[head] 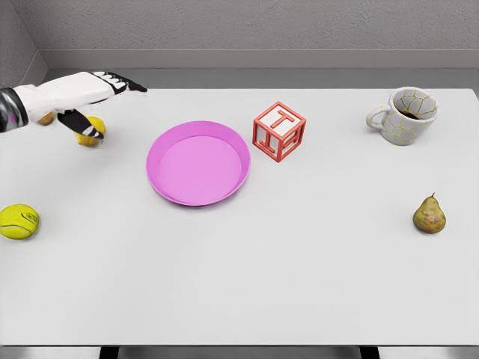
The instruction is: Put the lemon on the plate with left arm
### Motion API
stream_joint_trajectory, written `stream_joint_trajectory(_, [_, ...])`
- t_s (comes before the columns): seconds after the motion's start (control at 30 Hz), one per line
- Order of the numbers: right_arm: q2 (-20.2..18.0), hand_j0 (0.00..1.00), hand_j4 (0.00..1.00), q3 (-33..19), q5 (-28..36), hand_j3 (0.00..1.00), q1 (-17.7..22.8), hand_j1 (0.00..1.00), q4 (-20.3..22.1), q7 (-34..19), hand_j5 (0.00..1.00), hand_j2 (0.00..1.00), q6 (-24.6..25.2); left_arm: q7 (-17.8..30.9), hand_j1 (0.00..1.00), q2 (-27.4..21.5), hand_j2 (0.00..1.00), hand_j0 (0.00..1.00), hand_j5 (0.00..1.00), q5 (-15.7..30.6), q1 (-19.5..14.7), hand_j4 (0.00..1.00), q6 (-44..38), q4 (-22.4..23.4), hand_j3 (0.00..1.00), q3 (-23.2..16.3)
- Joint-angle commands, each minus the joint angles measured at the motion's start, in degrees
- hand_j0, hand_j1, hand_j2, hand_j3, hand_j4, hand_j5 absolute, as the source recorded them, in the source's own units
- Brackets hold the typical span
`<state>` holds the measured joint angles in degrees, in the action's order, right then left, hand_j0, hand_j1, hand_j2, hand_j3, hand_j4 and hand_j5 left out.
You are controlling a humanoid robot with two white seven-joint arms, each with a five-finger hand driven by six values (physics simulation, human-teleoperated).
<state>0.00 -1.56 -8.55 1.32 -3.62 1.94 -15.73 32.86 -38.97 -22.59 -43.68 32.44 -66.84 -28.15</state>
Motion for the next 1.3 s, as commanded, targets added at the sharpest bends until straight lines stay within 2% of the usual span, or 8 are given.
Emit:
stream_joint_trajectory(0.0, [0.0, 1.0, 1.0, 0.0, 0.0, 1.0, 0.0, 1.0, 0.0, 0.0, 1.0, 1.0, 0.0, 0.0, 1.0, 1.0, 1.0, 1.0, 1.0, 0.3, 0.0, 1.0, -0.3, 3.9, 1.0, -1.8])
stream_joint_trajectory(0.03, [0.0, 1.0, 1.0, 0.0, 0.0, 1.0, 0.0, 1.0, 0.0, 0.0, 1.0, 1.0, 0.0, 0.0, 1.0, 1.9, 1.0, 1.0, 1.0, 0.3, -1.1, 1.0, -0.3, 6.5, 1.0, -2.5])
stream_joint_trajectory(0.13, [0.0, 1.0, 1.0, 0.0, 0.0, 1.0, 0.0, 1.0, 0.0, 0.0, 1.0, 1.0, 0.0, 0.0, 1.0, 2.8, 1.0, 1.0, 1.0, 0.2, -1.1, 1.0, -0.3, 8.9, 1.0, -3.1])
stream_joint_trajectory(0.47, [0.0, 1.0, 1.0, 0.0, 0.0, 1.0, 0.0, 1.0, 0.0, 0.0, 1.0, 1.0, 0.0, 0.0, 1.0, 3.0, 1.0, 1.0, 1.0, 0.1, -1.1, 1.0, -0.4, 10.7, 1.0, -3.1])
stream_joint_trajectory(0.7, [0.0, 1.0, 1.0, 0.0, 0.0, 1.0, 0.0, 1.0, 0.0, 0.0, 1.0, 1.0, 0.0, 0.0, 1.0, 3.0, 1.0, 1.0, 1.0, -0.1, -2.9, 1.0, -0.4, 17.5, 1.0, -3.1])
stream_joint_trajectory(0.93, [0.0, 1.0, 1.0, 0.0, 0.0, 1.0, 0.0, 1.0, 0.0, 0.0, 1.0, 1.0, 0.0, 0.0, 1.0, 3.0, 1.0, 1.0, 1.0, -0.3, -2.9, 1.0, -0.5, 19.6, 1.0, -3.1])
stream_joint_trajectory(1.27, [0.0, 1.0, 1.0, 0.0, 0.0, 1.0, 0.0, 1.0, 0.0, 0.0, 1.0, 1.0, 0.0, 0.0, 1.0, 3.1, 1.0, 1.0, 1.0, -0.7, -4.7, 1.0, -0.5, 22.7, 1.0, -3.1])
